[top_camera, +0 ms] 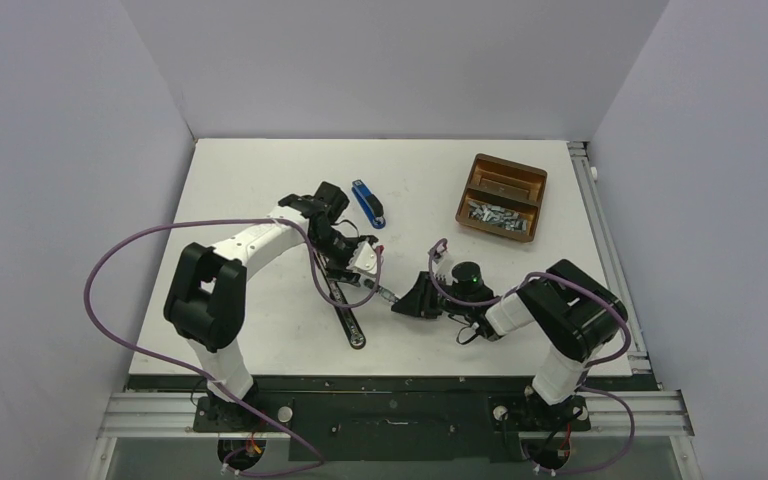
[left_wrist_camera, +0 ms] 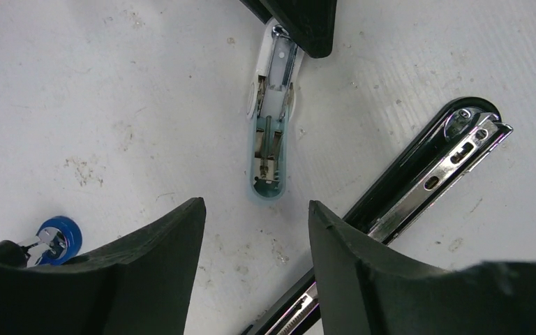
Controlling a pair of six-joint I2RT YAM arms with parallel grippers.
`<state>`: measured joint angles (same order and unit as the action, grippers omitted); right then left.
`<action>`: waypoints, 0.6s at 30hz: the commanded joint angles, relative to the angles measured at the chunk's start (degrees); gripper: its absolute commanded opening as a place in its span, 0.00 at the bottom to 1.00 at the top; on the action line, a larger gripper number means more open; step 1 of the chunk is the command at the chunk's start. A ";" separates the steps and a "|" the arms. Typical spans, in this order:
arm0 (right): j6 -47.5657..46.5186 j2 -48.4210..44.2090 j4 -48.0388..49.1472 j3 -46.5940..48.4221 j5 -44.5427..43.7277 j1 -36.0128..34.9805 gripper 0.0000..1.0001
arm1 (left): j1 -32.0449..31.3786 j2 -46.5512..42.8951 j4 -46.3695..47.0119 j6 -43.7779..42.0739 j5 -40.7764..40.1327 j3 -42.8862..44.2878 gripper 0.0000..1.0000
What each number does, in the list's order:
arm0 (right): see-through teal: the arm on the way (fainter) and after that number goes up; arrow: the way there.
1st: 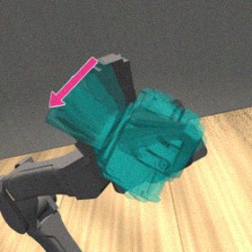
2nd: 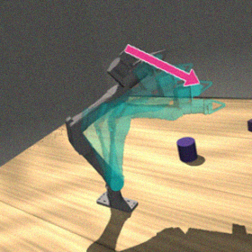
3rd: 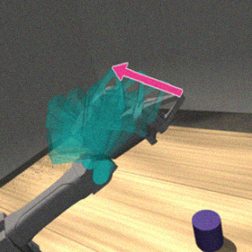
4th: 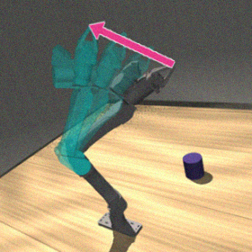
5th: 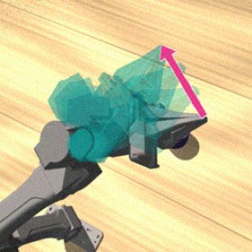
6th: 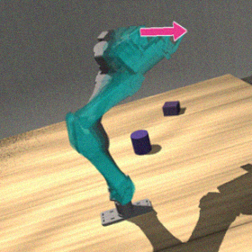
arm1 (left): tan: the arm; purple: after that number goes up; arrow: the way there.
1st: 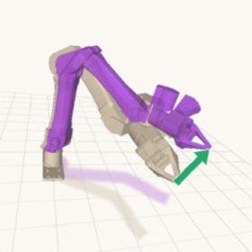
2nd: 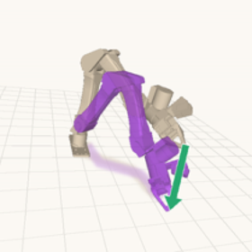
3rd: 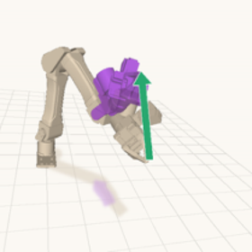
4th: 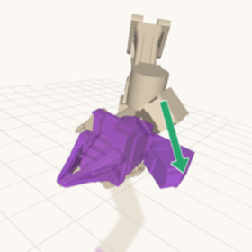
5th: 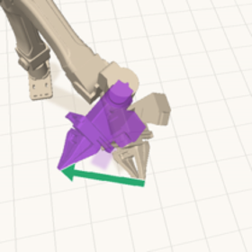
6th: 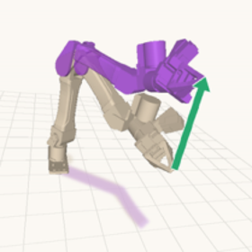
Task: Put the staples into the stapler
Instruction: Open the stapler at the center of the board.
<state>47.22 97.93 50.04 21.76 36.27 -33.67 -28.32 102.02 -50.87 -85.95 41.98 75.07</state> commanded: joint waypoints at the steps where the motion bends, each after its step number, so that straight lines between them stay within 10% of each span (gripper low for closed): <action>1: -2.06 0.03 -3.88 3.83 -5.15 -2.34 0.08 | 0.52 -2.44 -0.72 1.82 0.37 2.62 0.62; 10: 0.34 2.36 -5.39 6.55 -11.08 -3.63 0.09 | 2.21 -4.26 -1.85 12.92 2.03 6.23 0.92; 18: 0.47 3.88 -8.15 8.25 -13.58 -5.50 0.40 | 7.19 -9.84 0.03 24.31 6.04 6.40 0.96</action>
<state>48.42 101.89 44.36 29.93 26.15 -38.35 -23.38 97.54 -51.70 -68.53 43.51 79.88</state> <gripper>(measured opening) 0.352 0.956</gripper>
